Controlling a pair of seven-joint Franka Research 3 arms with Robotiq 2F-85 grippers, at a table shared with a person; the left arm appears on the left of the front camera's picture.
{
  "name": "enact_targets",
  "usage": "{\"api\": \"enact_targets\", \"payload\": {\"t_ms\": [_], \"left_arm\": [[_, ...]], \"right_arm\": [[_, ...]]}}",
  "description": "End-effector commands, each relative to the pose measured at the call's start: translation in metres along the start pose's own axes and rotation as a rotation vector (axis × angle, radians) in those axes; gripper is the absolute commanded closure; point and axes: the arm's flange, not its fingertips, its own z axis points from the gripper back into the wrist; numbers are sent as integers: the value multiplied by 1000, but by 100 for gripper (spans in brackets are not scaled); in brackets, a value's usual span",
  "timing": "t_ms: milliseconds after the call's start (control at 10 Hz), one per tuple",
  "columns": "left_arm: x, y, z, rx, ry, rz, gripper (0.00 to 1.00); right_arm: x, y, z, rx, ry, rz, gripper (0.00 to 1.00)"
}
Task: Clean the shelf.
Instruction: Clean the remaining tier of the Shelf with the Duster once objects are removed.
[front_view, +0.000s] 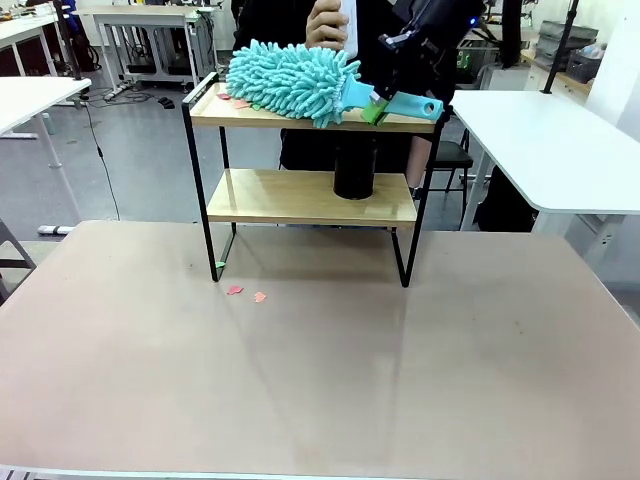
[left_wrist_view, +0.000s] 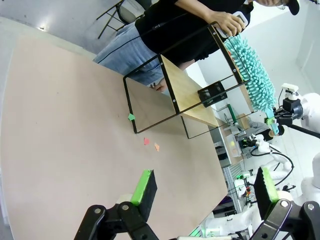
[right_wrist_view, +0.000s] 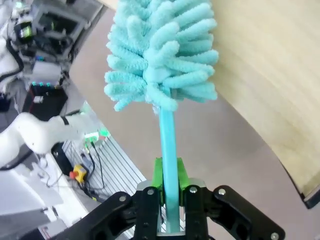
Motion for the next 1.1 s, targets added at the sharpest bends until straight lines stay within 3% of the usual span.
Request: {"api": "enact_targets", "payload": {"t_ms": [0, 400, 600, 1000], "left_arm": [[0, -1, -1, -15, -11, -23, 0], [0, -1, -1, -15, -11, -23, 0], [0, -1, -1, -15, -11, -23, 0], [0, -1, -1, -15, -11, -23, 0]], "right_arm": [[4, -9, 8, 27, 27, 128, 88], [-21, -16, 27, 42, 119, 325, 88], [-36, -18, 32, 144, 181, 447, 88], [-51, -32, 41, 233, 100, 424, 88]]}}
